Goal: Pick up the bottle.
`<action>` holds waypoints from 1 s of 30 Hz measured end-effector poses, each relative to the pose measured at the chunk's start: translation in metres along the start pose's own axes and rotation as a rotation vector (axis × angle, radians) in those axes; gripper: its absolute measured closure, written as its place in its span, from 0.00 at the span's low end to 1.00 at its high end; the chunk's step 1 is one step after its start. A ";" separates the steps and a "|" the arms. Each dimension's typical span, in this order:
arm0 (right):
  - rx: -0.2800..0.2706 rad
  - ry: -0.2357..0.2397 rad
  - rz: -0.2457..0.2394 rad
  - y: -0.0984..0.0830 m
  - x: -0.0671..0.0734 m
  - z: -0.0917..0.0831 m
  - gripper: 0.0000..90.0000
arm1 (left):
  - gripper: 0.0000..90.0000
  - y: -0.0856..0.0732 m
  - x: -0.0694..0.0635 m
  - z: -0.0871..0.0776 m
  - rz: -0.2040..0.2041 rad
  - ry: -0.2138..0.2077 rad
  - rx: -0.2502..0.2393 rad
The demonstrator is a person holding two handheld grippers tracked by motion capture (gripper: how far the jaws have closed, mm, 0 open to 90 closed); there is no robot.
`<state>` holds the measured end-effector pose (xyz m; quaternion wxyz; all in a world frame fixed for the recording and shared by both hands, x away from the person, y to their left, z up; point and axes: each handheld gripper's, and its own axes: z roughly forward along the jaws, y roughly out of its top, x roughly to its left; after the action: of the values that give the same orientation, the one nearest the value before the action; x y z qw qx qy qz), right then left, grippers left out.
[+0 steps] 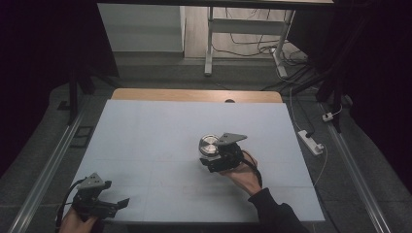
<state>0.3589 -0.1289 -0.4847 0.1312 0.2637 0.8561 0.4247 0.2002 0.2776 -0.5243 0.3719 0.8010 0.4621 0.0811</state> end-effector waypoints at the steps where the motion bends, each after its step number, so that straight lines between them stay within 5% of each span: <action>1: -0.001 0.004 -0.001 -0.001 0.002 -0.002 0.16 | 0.02 0.000 0.000 0.000 0.000 0.000 0.000; 30: -0.005 0.146 -0.076 -0.008 0.061 -0.017 0.16 | 0.00 0.000 -0.001 -0.001 0.006 -0.004 -0.008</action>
<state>0.2979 -0.1096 -0.4802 0.0852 0.1990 0.8717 0.4397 0.1998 0.2775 -0.5234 0.3761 0.8010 0.4585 0.0824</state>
